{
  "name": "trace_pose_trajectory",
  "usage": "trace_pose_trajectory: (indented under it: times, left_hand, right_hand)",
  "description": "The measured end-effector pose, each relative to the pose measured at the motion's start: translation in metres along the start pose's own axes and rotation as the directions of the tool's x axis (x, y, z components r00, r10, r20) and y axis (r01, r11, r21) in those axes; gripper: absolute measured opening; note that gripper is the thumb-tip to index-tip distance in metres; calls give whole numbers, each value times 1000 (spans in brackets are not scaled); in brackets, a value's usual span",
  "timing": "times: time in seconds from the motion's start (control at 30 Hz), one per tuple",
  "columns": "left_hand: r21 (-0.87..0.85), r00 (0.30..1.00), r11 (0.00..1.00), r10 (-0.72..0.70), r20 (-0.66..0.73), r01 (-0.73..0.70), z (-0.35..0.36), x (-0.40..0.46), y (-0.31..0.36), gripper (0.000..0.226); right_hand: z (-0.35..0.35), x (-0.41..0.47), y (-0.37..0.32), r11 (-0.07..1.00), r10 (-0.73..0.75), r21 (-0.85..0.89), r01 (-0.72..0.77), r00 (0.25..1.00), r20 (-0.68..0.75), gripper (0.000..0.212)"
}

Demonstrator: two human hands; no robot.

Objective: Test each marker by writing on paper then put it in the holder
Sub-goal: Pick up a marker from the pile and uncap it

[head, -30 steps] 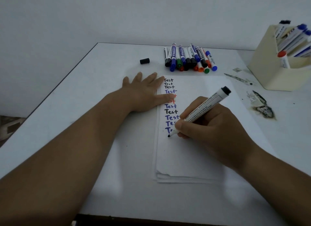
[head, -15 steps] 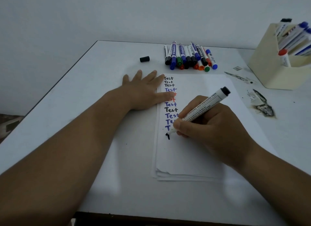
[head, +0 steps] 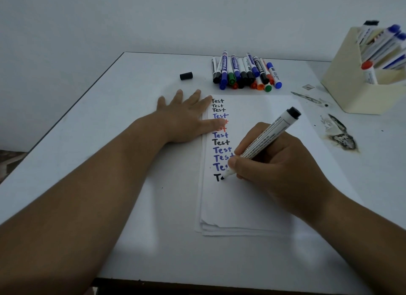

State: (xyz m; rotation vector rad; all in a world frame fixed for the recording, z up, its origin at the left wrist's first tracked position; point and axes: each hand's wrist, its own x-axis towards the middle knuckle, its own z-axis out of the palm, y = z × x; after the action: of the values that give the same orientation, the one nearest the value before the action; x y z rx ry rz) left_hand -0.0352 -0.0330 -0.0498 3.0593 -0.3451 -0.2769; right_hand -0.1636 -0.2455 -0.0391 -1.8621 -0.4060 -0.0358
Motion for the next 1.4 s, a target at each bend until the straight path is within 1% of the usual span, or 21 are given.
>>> trace_pose_trajectory:
  times: [0.17, 0.33, 0.57, 0.8, 0.93, 1.07, 1.23, 1.4]
  left_hand:
    - [-2, 1000, 1000, 3, -6, -3, 1, 1, 0, 109]
    - [-9, 1000, 1000, -3, -2, 3, 1, 1, -1, 107]
    - [0, 1000, 1000, -6, 2, 6, 0, 1, 0, 108]
    - [-1, 1000, 1000, -10, 0, 10, 0, 1, 1, 104]
    - [-5, 1000, 1000, -8, 3, 8, 0, 0, 0, 107]
    - [1, 1000, 1000, -11, 1, 11, 0, 1, 0, 106]
    - [6, 1000, 1000, -12, 0, 12, 0, 1, 1, 105]
    - [9, 1000, 1000, -10, -3, 10, 0, 1, 1, 107]
  right_hand:
    - [0, 0, 0, 1000, -12, -19, 12, 1000, -15, 19]
    - [0, 0, -2, 1000, -20, -3, 20, 1000, 21, 20]
    - [-2, 0, 1, 1000, -9, -12, 8, 999, -52, 19]
    - [-2, 0, -2, 998, -23, -64, 22, 1000, -18, 18]
    - [-2, 0, -2, 996, -32, -80, 31, 999, -19, 22]
    - [-2, 0, -2, 999, -11, -52, 10, 1000, -23, 19]
    - [-1, -1, -4, 998, -2, -60, -4, 995, -99, 16]
    - [-1, -1, -5, 997, 8, -79, -14, 997, -75, 17]
